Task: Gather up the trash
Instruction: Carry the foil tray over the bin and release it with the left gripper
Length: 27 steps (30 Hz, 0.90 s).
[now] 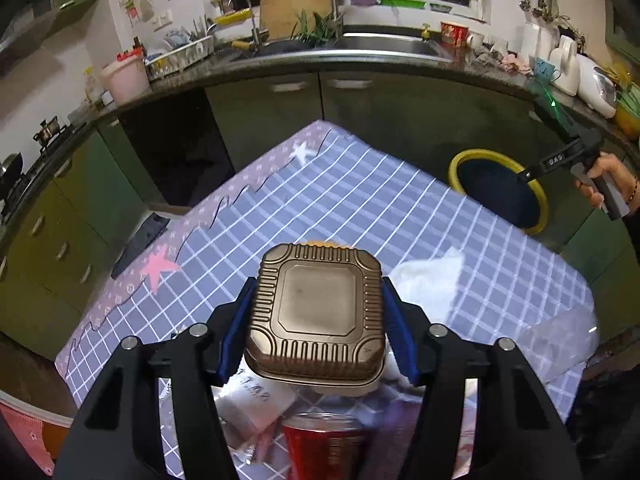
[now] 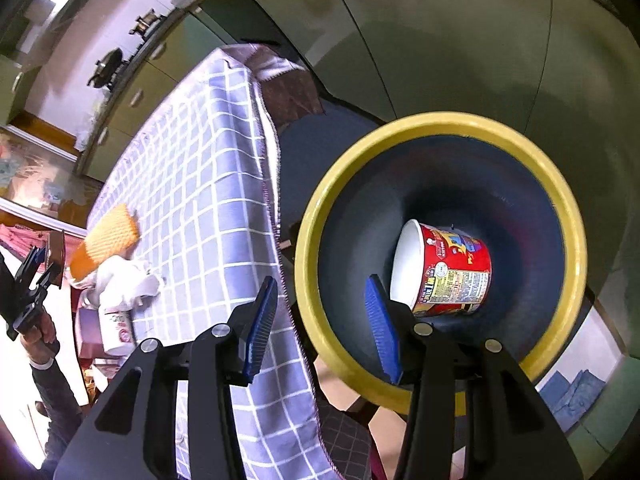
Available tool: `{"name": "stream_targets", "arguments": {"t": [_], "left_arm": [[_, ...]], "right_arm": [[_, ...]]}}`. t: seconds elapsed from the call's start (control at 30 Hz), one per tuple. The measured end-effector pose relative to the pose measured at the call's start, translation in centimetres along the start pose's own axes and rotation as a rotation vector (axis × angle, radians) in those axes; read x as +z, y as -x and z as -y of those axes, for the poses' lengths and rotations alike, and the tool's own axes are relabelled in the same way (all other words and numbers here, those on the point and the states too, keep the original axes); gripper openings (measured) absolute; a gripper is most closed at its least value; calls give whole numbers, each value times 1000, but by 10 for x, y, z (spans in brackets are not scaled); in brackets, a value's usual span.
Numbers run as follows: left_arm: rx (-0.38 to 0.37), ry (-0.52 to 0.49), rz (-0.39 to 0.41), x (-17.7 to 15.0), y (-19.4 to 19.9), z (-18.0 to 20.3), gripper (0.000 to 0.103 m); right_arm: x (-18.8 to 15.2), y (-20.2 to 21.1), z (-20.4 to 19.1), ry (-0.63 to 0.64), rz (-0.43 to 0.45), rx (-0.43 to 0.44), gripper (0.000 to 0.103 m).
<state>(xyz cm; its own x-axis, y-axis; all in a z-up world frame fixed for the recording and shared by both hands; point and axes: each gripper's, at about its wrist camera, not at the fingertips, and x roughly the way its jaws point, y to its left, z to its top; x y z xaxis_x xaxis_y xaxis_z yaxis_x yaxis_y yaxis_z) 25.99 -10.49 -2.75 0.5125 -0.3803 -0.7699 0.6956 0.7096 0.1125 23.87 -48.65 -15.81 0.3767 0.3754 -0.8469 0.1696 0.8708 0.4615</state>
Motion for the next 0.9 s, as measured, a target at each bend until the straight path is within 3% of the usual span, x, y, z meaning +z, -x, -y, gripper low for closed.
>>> {"name": "stream_targets", "arguments": {"t": [0.1,0.27,0.5,0.7,0.77,0.83,0.9], "left_arm": [[-44,-19,14,17,11,23,57],[-179,-97,7,64,5,88,57],[-319,-232,-66,138,-60,202,58],[-317,-317,-124,176,-128,278,59],[-304,-314,-139,183,-144,290,61],[-283,-310,-146,188,-156,297,71],[-286,-295,-139,192,-156,297,71]], "right_arm": [[-8,21,4,10,43,0,46],[-30,68,28,1,136,-25,46],[-76,126,79,-53,227,-84,48],[-115,161,114,-103,277,-114,51],[-126,169,122,-114,289,-113,53],[-134,172,124,-116,293,-114,53],[-138,174,125,-111,293,-116,53]]}}
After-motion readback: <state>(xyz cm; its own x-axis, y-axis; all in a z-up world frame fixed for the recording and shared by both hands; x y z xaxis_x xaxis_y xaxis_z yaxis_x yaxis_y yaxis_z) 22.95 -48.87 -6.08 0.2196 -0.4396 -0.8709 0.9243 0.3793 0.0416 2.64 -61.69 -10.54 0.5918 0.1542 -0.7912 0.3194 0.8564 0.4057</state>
